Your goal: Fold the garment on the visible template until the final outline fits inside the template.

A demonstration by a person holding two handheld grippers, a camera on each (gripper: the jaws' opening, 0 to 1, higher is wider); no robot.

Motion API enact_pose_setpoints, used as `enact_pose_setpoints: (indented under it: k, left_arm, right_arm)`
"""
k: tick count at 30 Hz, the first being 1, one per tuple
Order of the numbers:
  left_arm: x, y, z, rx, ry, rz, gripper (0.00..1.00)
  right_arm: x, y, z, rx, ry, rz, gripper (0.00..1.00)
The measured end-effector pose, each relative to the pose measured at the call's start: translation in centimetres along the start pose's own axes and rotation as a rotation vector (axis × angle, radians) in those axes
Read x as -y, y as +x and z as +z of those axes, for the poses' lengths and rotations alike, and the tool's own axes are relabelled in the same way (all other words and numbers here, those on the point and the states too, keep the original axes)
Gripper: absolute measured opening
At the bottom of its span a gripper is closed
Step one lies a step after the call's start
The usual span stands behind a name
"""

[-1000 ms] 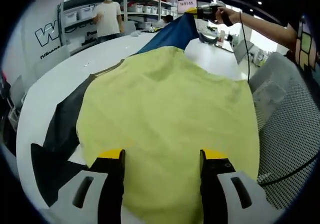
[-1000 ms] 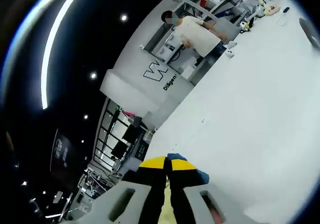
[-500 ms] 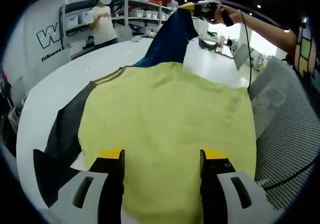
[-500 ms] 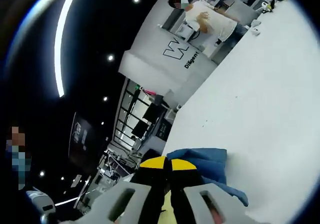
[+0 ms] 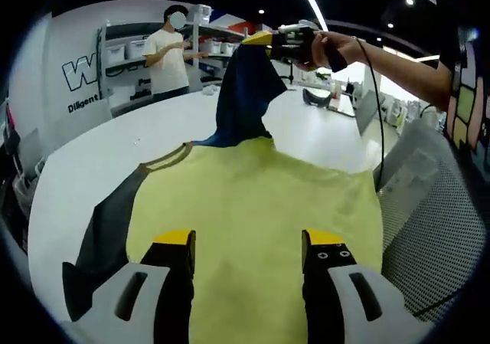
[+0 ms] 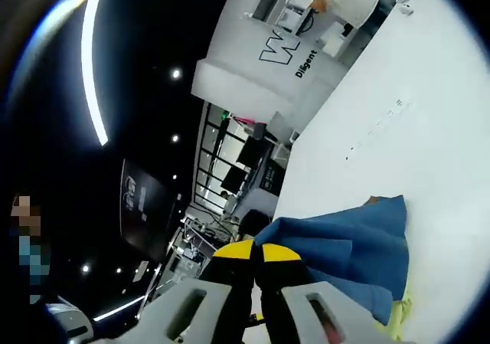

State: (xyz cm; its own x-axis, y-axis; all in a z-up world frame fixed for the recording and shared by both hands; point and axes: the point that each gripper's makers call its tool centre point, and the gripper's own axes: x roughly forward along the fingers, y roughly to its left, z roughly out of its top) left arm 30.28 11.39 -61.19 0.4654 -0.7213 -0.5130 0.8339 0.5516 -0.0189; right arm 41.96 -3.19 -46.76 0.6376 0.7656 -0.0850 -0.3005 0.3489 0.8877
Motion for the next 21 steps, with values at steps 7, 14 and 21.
enact_pose_setpoints:
  k: [7, 14, 21]
  left_arm:
    - [0.2, 0.4, 1.9, 0.052, -0.010, -0.006, 0.49]
    - [0.4, 1.1, 2.9, 0.082, -0.048, -0.015, 0.49]
    - [0.1, 2.4, 2.8, 0.072, -0.101, -0.013, 0.49]
  right_arm:
    - [-1.0, 4.2, -3.6, -0.063, 0.026, -0.003, 0.00]
    - [-0.3, 7.1, -6.1, -0.111, 0.047, -0.037, 0.00]
    - [1.6, 9.6, -8.2, -0.150, 0.068, -0.090, 0.00]
